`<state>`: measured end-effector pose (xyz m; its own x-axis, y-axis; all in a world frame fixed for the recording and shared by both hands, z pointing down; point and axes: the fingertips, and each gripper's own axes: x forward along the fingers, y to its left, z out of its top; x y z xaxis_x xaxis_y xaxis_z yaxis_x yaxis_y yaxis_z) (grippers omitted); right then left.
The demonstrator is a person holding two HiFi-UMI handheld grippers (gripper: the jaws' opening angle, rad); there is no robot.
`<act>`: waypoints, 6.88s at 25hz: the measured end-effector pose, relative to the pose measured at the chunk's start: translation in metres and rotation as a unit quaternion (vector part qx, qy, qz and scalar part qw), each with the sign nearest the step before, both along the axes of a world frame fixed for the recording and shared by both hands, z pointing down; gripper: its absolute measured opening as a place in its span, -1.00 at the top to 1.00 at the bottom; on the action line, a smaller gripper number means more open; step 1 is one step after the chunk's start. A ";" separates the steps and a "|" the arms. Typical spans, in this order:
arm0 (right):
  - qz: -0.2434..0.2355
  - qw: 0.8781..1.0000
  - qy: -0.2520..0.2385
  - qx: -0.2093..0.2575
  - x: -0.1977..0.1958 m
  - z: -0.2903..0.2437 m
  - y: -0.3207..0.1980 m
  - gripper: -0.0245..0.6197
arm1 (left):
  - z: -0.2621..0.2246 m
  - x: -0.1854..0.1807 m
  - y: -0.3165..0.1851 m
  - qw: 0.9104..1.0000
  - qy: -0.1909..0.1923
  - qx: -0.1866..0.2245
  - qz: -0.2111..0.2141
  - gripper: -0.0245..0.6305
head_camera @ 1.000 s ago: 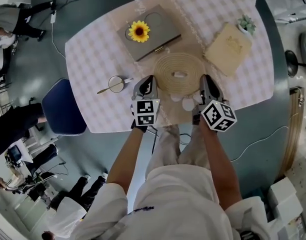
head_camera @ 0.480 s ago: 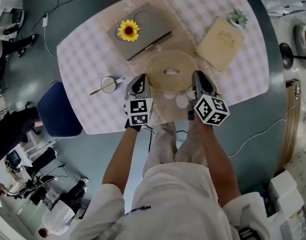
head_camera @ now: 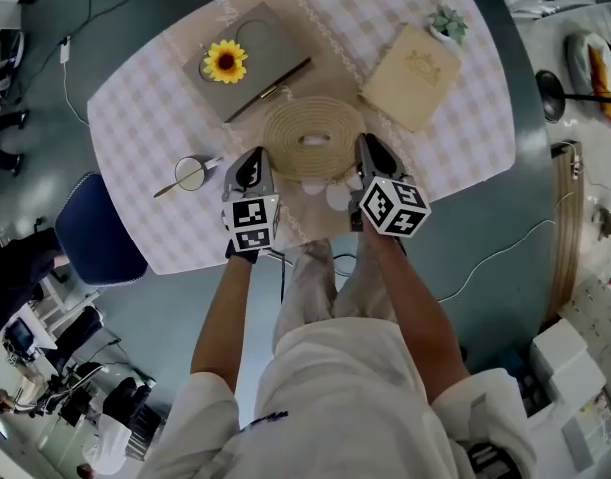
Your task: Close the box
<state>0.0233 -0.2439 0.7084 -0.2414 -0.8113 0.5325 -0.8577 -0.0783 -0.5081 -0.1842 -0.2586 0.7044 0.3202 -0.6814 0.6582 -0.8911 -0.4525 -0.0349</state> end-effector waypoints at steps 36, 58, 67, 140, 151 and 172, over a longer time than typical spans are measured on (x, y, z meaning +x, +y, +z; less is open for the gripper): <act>-0.139 0.981 0.112 -0.073 -0.001 0.024 -0.001 0.72 | 0.011 0.008 0.001 0.999 0.017 -0.048 -0.010 0.93; -0.214 0.951 0.170 -0.144 -0.005 0.027 -0.006 0.72 | 0.021 0.010 -0.003 0.991 -0.001 -0.134 0.012 0.92; -0.191 0.958 0.149 -0.155 -0.001 0.025 -0.007 0.71 | 0.021 0.011 -0.003 0.994 0.005 -0.112 -0.014 0.92; -0.093 0.899 0.230 0.361 0.031 -0.355 -0.018 0.71 | -0.321 -0.050 -0.012 0.950 0.054 0.300 -0.062 0.93; -0.087 0.896 0.229 0.371 0.027 -0.363 -0.012 0.80 | -0.321 -0.040 -0.005 0.950 0.054 0.305 -0.046 0.93; -0.124 0.902 0.208 0.357 0.011 -0.360 -0.008 0.92 | -0.324 -0.039 0.003 0.949 0.069 0.304 -0.047 0.93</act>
